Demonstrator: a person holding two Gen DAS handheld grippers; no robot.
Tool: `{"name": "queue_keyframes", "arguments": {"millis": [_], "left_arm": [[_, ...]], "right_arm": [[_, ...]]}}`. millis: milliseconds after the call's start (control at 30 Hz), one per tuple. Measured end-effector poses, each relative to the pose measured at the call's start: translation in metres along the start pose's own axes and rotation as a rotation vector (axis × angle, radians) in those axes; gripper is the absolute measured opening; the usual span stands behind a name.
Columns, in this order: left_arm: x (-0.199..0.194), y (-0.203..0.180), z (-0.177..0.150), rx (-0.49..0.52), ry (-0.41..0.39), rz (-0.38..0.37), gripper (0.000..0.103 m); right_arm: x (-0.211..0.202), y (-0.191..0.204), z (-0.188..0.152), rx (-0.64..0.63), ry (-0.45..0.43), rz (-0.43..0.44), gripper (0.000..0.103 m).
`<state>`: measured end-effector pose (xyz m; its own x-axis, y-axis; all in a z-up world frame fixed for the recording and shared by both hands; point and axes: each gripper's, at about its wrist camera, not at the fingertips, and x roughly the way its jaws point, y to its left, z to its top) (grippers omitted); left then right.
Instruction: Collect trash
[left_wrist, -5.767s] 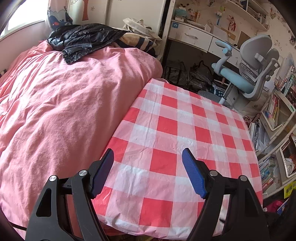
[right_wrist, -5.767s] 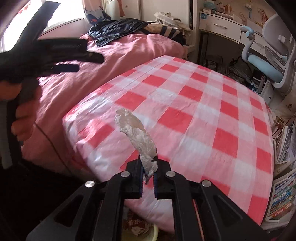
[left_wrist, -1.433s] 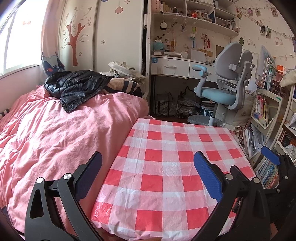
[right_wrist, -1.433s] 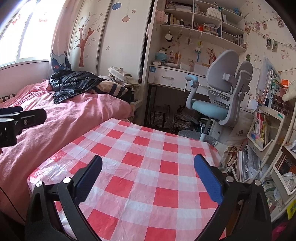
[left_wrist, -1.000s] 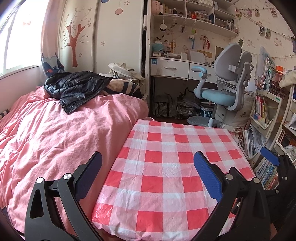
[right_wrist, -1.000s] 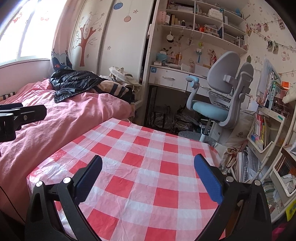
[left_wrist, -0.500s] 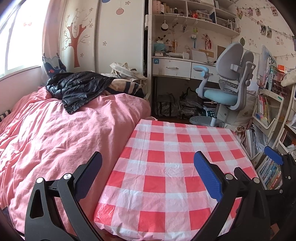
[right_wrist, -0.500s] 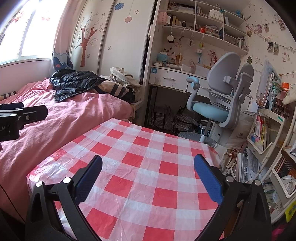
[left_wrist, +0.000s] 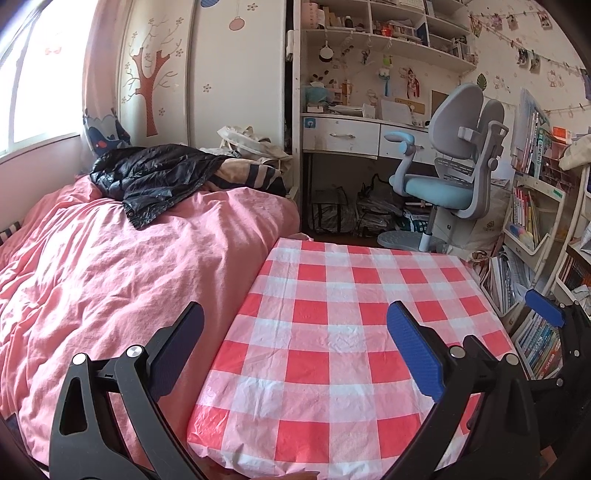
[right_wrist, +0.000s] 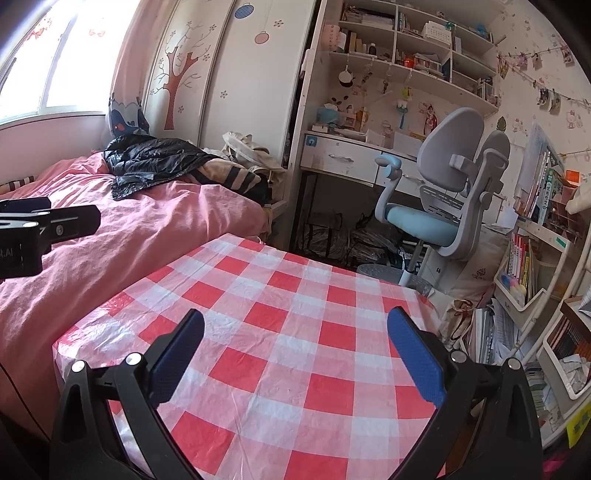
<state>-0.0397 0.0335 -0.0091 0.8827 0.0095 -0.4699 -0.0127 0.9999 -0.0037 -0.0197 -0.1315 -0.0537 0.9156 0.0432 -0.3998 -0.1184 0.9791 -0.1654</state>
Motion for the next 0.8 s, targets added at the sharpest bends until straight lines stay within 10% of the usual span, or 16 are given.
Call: {"name": "queue_keyframes", "arguments": {"millis": [800], "left_arm": [[0.0009,-0.001,0.0006,0.002,0.002,-0.002,0.096]], "right_arm": [[0.0016,0.0023,-0.0029,-0.014,0.009,0.006,0.095]]}}
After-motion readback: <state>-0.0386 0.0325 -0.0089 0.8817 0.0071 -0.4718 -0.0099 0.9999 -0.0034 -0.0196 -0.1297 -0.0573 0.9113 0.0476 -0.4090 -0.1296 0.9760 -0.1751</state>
